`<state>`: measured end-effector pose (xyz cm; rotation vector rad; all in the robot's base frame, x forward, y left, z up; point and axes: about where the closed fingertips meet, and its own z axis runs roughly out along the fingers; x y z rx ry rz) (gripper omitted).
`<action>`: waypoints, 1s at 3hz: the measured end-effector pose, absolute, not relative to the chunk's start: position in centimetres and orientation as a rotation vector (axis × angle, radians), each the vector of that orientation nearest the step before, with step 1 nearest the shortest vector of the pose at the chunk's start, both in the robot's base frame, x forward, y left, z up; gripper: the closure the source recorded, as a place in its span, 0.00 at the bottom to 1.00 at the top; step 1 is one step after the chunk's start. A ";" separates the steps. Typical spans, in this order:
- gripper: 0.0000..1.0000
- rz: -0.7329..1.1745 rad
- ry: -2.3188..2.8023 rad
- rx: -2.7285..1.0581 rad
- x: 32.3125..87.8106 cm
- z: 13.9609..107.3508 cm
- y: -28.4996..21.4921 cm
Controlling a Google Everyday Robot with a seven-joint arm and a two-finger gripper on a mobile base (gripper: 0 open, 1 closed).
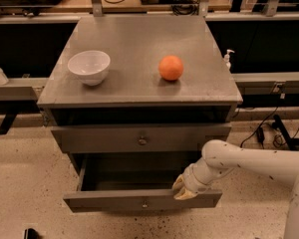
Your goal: Open middle drawer
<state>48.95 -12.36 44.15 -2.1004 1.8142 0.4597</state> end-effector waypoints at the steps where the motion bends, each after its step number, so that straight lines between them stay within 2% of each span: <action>1: 1.00 0.542 1.759 -2.134 47.7 45.4 -12.1; 2: 0.82 0.542 1.759 -2.134 47.7 45.4 -12.1; 3: 0.59 0.547 1.758 -2.136 47.6 45.3 -12.0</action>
Offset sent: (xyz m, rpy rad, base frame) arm -0.0383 0.0106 0.0621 0.2624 0.0748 0.1545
